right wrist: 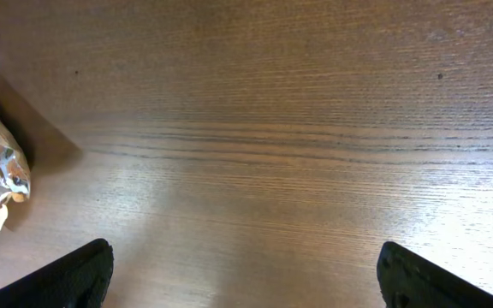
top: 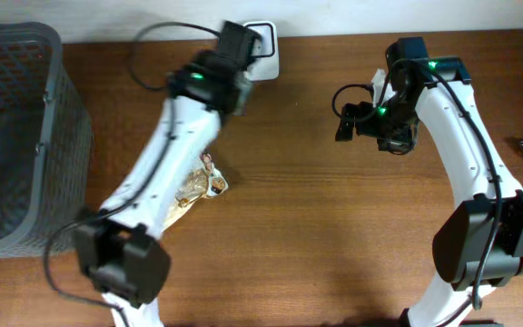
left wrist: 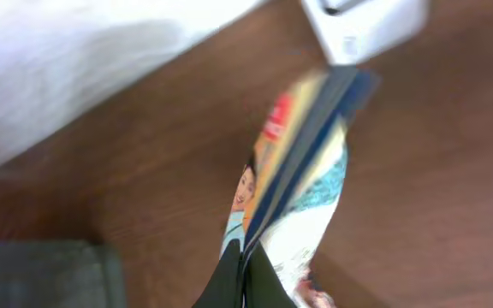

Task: Scan the item barcode

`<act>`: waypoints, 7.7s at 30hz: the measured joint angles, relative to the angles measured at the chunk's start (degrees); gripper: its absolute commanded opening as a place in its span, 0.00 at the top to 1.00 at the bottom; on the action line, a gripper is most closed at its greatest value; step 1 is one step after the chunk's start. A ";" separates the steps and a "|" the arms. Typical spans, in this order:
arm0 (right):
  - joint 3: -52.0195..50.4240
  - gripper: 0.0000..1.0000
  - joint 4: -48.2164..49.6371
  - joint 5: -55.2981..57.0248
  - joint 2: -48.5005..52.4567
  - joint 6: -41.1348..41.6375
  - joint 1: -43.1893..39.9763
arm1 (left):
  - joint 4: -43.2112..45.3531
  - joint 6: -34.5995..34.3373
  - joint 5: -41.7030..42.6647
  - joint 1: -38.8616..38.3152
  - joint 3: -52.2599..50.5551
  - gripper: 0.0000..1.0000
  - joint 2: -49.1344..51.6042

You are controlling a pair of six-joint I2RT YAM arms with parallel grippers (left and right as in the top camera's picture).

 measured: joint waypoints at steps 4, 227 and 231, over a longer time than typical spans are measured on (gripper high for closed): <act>0.00 0.02 -0.85 0.00 0.00 -1.11 0.00 | -0.52 -0.48 -0.70 -5.81 0.02 1.00 5.46; -3.91 0.05 24.83 -11.67 9.77 17.51 7.89 | -18.56 -34.40 20.13 17.40 4.02 0.01 11.37; -3.91 0.01 20.79 1.66 9.73 9.77 12.02 | -18.56 -34.40 20.13 17.40 4.02 0.01 11.37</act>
